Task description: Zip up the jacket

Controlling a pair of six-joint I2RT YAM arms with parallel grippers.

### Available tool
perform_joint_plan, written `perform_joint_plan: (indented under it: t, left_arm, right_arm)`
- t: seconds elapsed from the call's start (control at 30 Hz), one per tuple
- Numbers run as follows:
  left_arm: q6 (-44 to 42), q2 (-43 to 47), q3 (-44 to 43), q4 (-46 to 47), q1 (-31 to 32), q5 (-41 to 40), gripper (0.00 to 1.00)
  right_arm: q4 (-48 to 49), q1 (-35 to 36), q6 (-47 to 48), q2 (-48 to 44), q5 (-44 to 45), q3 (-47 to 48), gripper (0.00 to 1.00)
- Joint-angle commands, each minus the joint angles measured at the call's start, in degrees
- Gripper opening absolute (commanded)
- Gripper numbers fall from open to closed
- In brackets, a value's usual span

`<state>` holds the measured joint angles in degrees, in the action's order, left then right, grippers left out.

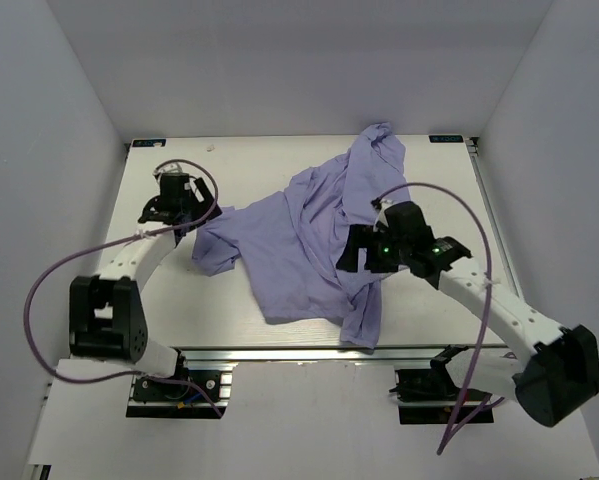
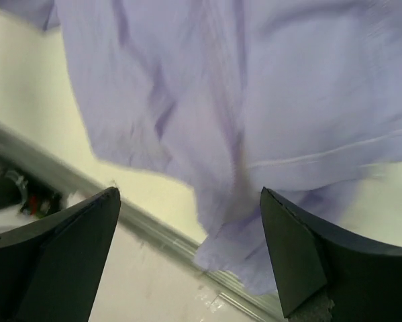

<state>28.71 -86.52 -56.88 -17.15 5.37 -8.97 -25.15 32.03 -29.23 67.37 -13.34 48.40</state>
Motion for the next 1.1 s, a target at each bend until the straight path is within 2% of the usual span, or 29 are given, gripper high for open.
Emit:
perform_joint_plan:
  t: [0.0, 0.03, 0.1, 0.13, 0.23, 0.27, 0.3, 0.33, 0.4, 0.43, 0.47, 0.5, 0.57, 0.67, 0.8, 0.97, 1.07]
  left_arm:
    - [2.9, 10.4, 0.5, 1.8, -0.3, 8.3, 0.98]
    - [3.9, 11.4, 1.3, 4.7, -0.1, 15.1, 0.98]
    - [6.5, 12.2, 2.1, 7.4, 2.1, 19.6, 0.98]
    - [6.6, 11.6, 1.3, 6.5, 3.5, 20.8, 0.98]
    - [4.1, 6.7, -5.2, 1.0, 13.2, 17.1, 0.98]
    - [3.6, 5.3, -6.7, -2.4, 16.3, 12.6, 0.98]
    - [3.0, 2.9, -6.7, -3.1, 21.0, 11.4, 0.98]
    - [2.9, 1.7, -6.4, -2.7, 22.7, 10.5, 0.98]
    - [3.3, -0.4, -5.9, -1.1, 24.4, 10.5, 0.98]
    - [3.4, -2.5, -6.3, -1.2, 24.5, 11.4, 0.98]
    - [3.5, -3.3, -6.5, -1.1, 24.8, 12.8, 0.98]
    - [3.8, -3.7, -5.7, 0.4, 25.4, 13.4, 0.98]
    - [4.3, -4.5, -3.8, 3.2, 26.4, 14.7, 0.98]
    - [4.9, -6.5, 0.0, 9.7, 27.0, 16.3, 0.98]
    - [5.0, -11.0, 1.2, 9.4, 27.0, 17.4, 0.98]
    - [4.6, -13.6, 2.0, 8.6, 27.0, 15.0, 0.98]
    - [4.1, -14.6, 1.6, 6.4, 26.9, 11.4, 0.98]
  right_arm:
    - [-7.1, 0.0, 5.5, -4.4, 17.2, 5.6, 0.89]
    - [-9.7, -0.1, 5.4, -4.4, 24.3, 6.3, 0.89]
    - [-12.5, -1.1, 5.4, -2.4, 31.1, 7.9, 0.89]
    - [-13.6, -1.5, 5.5, -1.5, 36.1, 8.3, 0.89]
    - [-15.0, -4.2, 5.1, 2.8, 38.6, 8.3, 0.89]
    - [-13.2, -6.1, 4.8, 4.5, 38.1, 8.0, 0.89]
    - [-11.6, -7.3, 4.5, 5.1, 37.3, 7.6, 0.89]
    - [-9.5, -9.1, 4.3, 5.7, 34.8, 6.5, 0.89]
    - [-3.4, -16.2, 4.9, 7.7, 29.2, 5.2, 0.89]
    - [-2.1, -19.0, 4.8, 8.6, 23.0, 4.6, 0.89]
    - [-1.2, -24.0, 5.1, 10.0, 20.3, 4.2, 0.89]
    - [0.3, -26.0, 5.4, 10.6, 16.2, 3.7, 0.89]
    - [1.8, -29.4, 6.3, 10.8, 14.6, 1.9, 0.89]
    - [4.4, -29.9, 7.5, 11.9, 13.8, 0.4, 0.89]
    - [4.8, -30.7, 3.1, 15.9, 17.1, -0.3, 0.89]
    - [10.8, -34.1, 1.0, 19.7, 16.0, -2.4, 0.89]
    - [13.5, -34.2, 0.7, 21.9, 16.6, -2.4, 0.8]
